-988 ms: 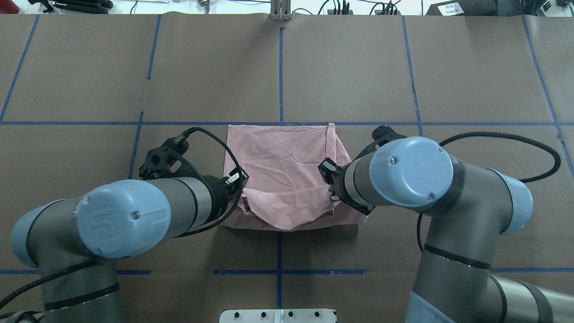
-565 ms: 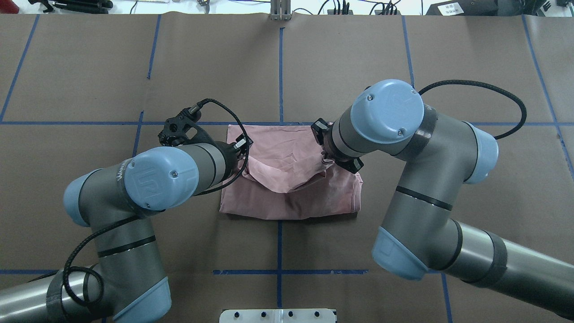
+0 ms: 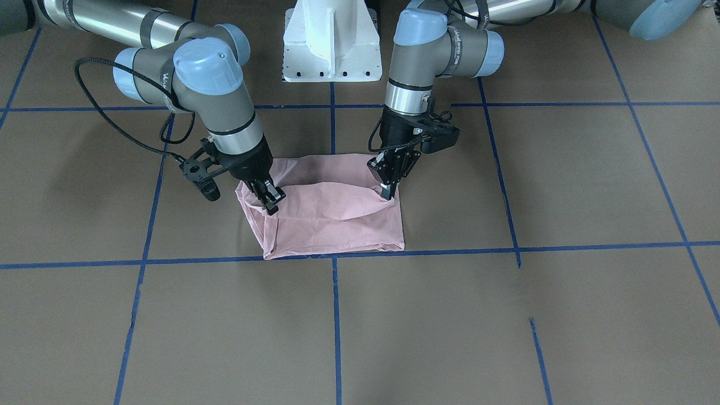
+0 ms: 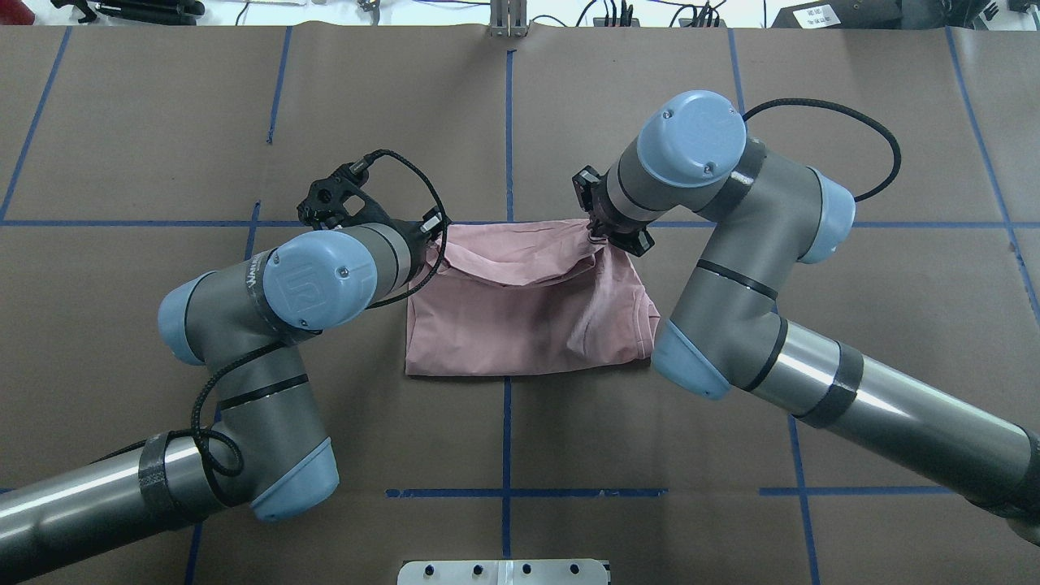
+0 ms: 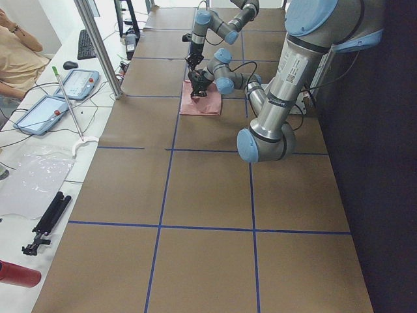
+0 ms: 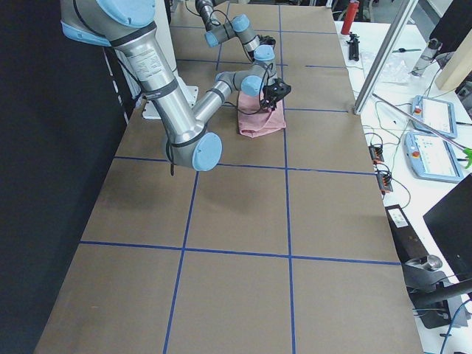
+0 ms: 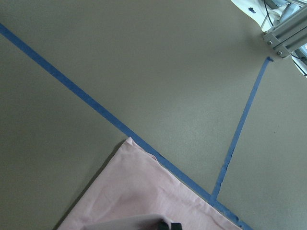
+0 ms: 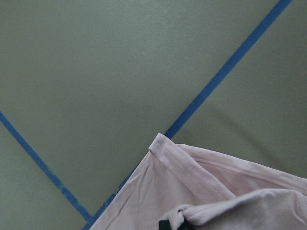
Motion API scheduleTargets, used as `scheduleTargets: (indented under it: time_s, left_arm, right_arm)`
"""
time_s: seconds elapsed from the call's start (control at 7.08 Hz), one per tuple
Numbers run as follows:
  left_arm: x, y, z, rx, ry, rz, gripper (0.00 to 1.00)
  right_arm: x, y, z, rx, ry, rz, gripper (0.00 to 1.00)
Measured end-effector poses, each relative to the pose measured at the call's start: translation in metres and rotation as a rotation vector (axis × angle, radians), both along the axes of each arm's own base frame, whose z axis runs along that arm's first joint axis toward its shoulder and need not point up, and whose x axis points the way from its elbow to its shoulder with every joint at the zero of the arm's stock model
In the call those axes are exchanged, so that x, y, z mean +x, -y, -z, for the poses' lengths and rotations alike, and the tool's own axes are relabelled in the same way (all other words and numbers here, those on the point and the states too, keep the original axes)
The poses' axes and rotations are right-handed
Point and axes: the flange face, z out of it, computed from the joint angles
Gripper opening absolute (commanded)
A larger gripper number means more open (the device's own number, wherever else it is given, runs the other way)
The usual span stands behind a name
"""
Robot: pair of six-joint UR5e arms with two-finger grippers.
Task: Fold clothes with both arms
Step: 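Release the folded edge and raise both grippers away from the shirt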
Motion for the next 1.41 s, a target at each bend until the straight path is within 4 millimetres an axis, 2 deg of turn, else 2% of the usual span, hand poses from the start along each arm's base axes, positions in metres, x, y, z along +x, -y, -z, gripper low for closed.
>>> scheduleTargets:
  time_s: [0.14,0.28,0.42,0.56,0.71,0.85,0.99,1.13,1.27,1.41]
  left_arm:
    - [0.003,0.025,-0.024,0.022,0.025,0.012,0.99]
    - [0.008,0.055,-0.060,0.070,0.071,0.007,1.00]
    - [0.007,0.079,-0.090,0.124,0.117,-0.006,1.00]
    - [0.000,0.092,-0.104,0.155,0.139,-0.009,1.00]
    - [-0.004,0.097,-0.105,0.172,0.142,-0.012,1.00]
    - [-0.012,0.100,-0.098,0.188,0.133,-0.028,1.00]
    - [-0.032,0.102,-0.090,0.225,0.127,-0.083,1.00]
    - [-0.068,0.101,-0.095,0.290,0.155,-0.175,1.00]
    - [-0.108,0.102,-0.118,0.355,0.213,-0.275,1.00]
    - [-0.159,0.105,-0.153,0.413,0.283,-0.383,1.00]
  right_arm:
    - [-0.012,0.027,-0.013,0.008,-0.032,0.007,0.99]
    - [-0.028,0.060,-0.038,0.049,-0.054,0.028,1.00]
    - [-0.031,0.094,-0.057,0.120,-0.067,0.060,1.00]
    - [-0.014,0.122,-0.065,0.175,-0.072,0.097,1.00]
    - [0.004,0.136,-0.065,0.200,-0.060,0.127,1.00]
    - [0.020,0.139,-0.063,0.216,-0.043,0.144,1.00]
    - [0.046,0.138,-0.068,0.222,-0.020,0.154,1.00]
    - [0.091,0.135,-0.094,0.236,-0.009,0.187,1.00]
    - [0.146,0.128,-0.136,0.292,-0.027,0.258,1.00]
    - [0.211,0.119,-0.185,0.367,-0.061,0.338,1.00]
